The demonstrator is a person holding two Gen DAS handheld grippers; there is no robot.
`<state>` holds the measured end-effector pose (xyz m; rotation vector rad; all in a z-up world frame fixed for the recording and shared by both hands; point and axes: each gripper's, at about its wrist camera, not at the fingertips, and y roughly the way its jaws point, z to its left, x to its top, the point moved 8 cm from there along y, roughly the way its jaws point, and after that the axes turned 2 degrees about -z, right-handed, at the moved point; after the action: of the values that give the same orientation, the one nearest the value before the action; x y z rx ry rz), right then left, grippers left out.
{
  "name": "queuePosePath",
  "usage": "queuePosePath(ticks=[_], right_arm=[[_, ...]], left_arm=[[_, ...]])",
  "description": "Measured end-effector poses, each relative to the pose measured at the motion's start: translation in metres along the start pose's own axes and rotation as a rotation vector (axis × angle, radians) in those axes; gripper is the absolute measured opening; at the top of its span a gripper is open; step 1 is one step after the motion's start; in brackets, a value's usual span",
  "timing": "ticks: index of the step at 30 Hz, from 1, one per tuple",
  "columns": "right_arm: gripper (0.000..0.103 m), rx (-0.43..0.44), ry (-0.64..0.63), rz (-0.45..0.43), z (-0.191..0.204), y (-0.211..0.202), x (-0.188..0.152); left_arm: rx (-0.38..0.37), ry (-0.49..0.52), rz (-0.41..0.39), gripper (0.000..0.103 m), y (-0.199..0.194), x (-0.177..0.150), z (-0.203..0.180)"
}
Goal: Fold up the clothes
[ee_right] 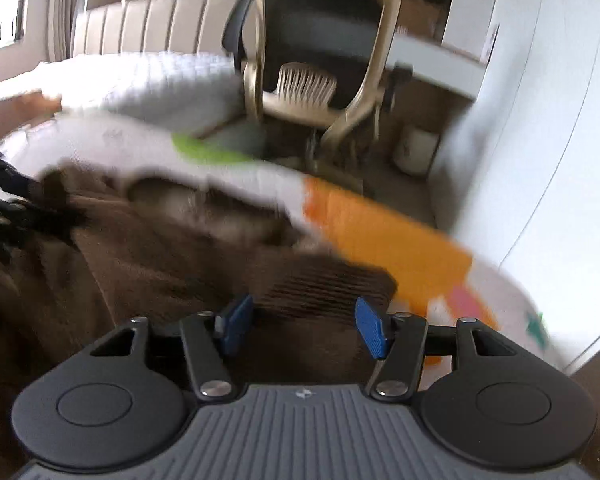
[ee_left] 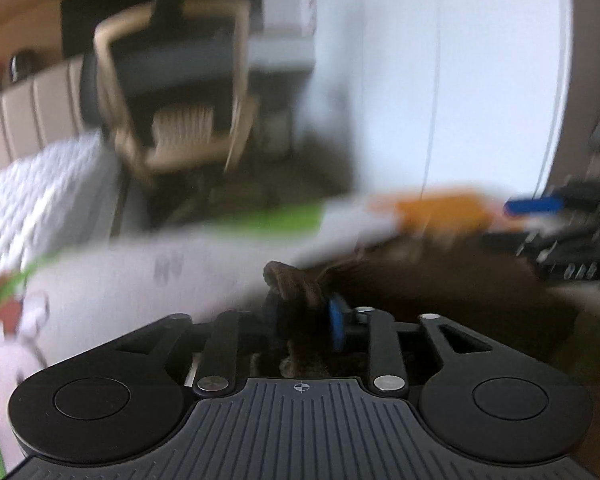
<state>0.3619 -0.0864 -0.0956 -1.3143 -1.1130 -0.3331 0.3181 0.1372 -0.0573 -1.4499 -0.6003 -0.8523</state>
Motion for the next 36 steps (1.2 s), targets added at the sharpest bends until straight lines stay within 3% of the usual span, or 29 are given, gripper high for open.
queuePosePath(ticks=[1,3,4,5,6,9,13,18,21,23,25,26,28,29,30,31,33,36], right_arm=[[0.06,0.026,0.04,0.009,-0.005,-0.002,0.002],[0.06,0.08,0.133,0.012,-0.019,-0.01,0.008],[0.06,0.098,0.177,0.008,-0.028,-0.013,0.012],[0.06,0.115,0.221,0.003,-0.037,-0.016,0.016],[0.06,0.13,0.264,0.0,-0.047,-0.017,0.019],[0.056,0.142,0.378,0.011,-0.071,-0.008,0.02],[0.054,0.164,0.505,0.032,-0.089,0.01,0.011],[0.054,0.203,0.526,0.045,-0.081,0.025,0.011],[0.054,0.205,0.49,0.058,-0.069,0.035,0.013],[0.048,0.208,0.459,0.058,-0.061,0.039,0.015],[0.04,0.215,0.421,0.064,-0.052,0.042,0.018],[0.036,0.211,0.394,0.068,-0.048,0.044,0.02],[0.018,0.203,0.346,0.075,-0.041,0.046,0.023],[0.017,0.203,0.342,0.074,-0.04,0.043,0.025],[0.016,0.2,0.346,0.059,-0.04,0.035,0.028],[0.015,0.2,0.349,0.04,-0.04,0.026,0.032],[0.014,0.212,0.347,-0.023,-0.042,-0.006,0.041],[0.014,0.241,0.328,-0.125,-0.039,-0.075,0.047]], left_arm=[[0.012,-0.001,0.043,0.051,0.009,-0.015,0.004],[0.002,-0.014,0.047,0.066,0.008,-0.027,0.013],[0.013,-0.027,0.043,0.086,0.003,-0.024,0.018],[0.025,-0.04,0.039,0.096,-0.002,-0.022,0.024],[0.031,-0.057,0.035,0.098,-0.007,-0.019,0.03],[-0.046,-0.214,0.044,0.103,-0.018,-0.01,0.049],[-0.129,-0.488,0.164,0.103,-0.004,-0.02,0.073],[-0.122,-0.606,0.156,0.103,0.012,-0.012,0.096],[-0.1,-0.57,0.144,0.103,0.028,-0.003,0.092],[-0.045,-0.52,0.15,0.1,0.042,-0.002,0.088],[0.008,-0.483,0.152,0.086,0.049,-0.005,0.081],[0.03,-0.465,0.153,0.085,0.052,-0.006,0.077],[0.004,-0.432,0.154,0.079,0.054,-0.004,0.067],[-0.005,-0.434,0.153,0.078,0.055,-0.003,0.065],[-0.02,-0.44,0.15,0.069,0.054,-0.001,0.063],[-0.038,-0.439,0.156,0.048,0.053,-0.001,0.063],[-0.083,-0.445,0.164,0.02,0.047,-0.002,0.064],[-0.161,-0.394,0.115,0.015,0.018,0.005,0.061]])
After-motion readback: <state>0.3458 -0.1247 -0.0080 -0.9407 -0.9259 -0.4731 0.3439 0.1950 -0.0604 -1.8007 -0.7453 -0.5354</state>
